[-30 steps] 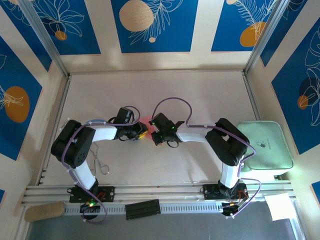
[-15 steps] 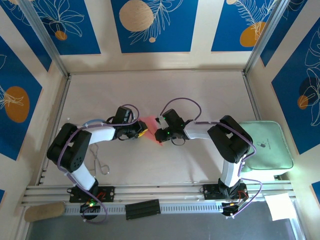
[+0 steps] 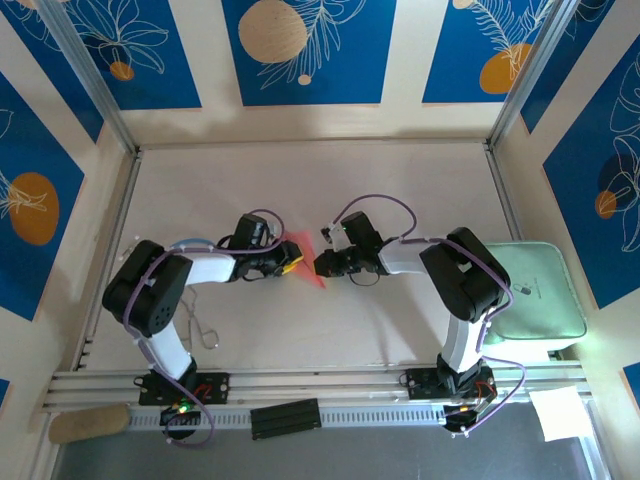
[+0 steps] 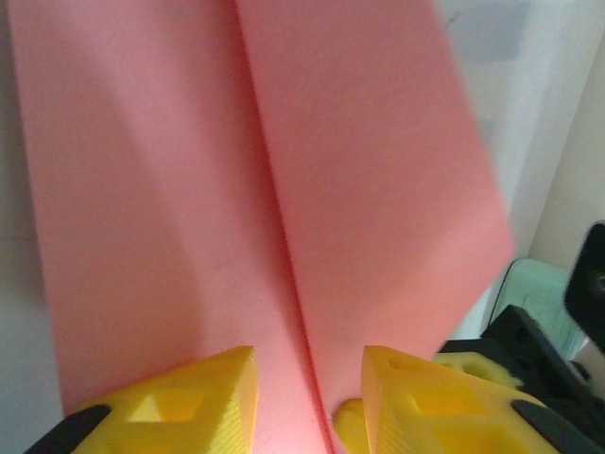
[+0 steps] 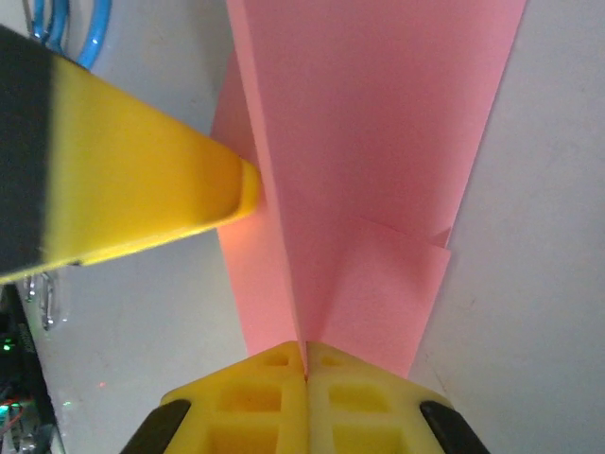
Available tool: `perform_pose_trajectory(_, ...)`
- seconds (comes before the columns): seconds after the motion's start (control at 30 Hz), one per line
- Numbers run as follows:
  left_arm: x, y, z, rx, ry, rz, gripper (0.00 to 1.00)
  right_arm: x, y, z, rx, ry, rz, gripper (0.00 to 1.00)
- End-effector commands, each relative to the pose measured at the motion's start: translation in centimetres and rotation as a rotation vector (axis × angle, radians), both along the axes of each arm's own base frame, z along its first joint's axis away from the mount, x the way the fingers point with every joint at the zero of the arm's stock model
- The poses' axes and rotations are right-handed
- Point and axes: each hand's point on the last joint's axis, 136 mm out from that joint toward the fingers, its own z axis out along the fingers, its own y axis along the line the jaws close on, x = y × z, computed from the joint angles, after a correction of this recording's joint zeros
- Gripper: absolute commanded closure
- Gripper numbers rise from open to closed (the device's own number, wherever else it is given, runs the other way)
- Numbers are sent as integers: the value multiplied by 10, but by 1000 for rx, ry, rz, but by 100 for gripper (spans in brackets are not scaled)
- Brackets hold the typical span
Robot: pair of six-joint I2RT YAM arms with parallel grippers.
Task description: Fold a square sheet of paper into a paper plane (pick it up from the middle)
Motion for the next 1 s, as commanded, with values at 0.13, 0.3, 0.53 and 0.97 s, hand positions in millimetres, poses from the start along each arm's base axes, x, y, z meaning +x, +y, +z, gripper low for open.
perform_pose_trajectory(0.13,-3,-10,-6,-5,28,-31,60,-9,0,-10,30,63,20,94)
perform_pose_trajectory(0.3,-4,-9,-5,-1,22,-30,59,-8,-2,-12,26,68,11,94)
perform_pose_trajectory(0.53,0,-11,8,-13,-19,-38,57,-8,-3,-16,17,74,9,93)
perform_pose_trajectory(0.97,-9,-7,-17,71,77,-40,53,-8,-3,-19,13,83,8,91)
